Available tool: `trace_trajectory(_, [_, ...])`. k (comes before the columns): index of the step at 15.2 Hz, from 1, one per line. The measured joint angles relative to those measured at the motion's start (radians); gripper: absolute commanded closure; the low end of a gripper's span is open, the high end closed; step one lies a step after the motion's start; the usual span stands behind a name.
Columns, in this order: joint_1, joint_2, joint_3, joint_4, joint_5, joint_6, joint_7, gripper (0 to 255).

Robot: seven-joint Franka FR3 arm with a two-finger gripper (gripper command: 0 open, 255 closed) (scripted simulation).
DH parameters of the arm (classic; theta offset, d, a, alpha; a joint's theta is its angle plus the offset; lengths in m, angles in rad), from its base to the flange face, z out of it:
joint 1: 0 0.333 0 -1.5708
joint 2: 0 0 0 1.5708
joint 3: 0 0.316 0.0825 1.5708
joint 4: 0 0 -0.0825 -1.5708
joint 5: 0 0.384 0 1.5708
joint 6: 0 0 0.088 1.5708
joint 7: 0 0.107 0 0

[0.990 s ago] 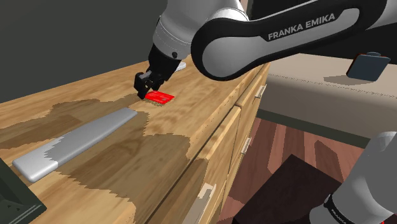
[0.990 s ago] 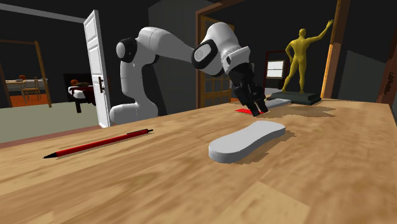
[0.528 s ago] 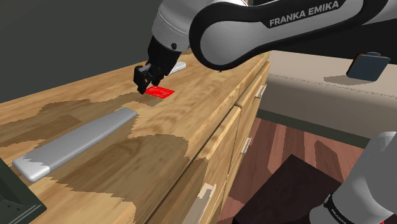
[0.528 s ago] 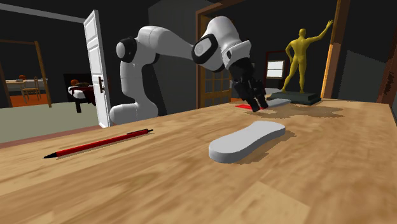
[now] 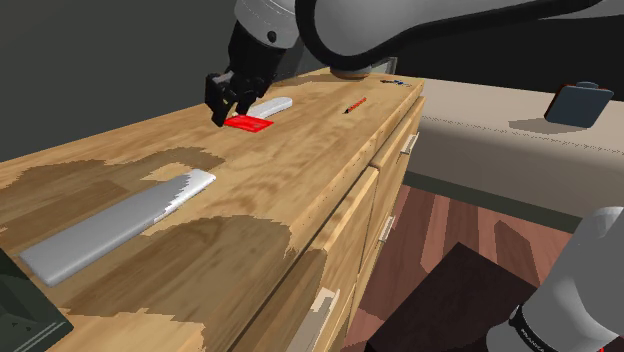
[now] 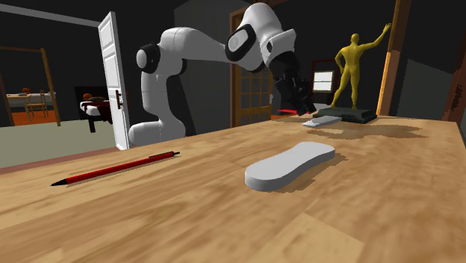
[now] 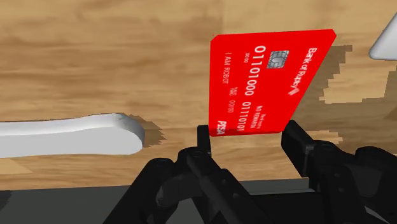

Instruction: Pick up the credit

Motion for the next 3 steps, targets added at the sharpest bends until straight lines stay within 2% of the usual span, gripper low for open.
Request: trace_trajectory(3, [0.001,0.002,0.001,0.033,0.002,-0.031,-0.004,255])
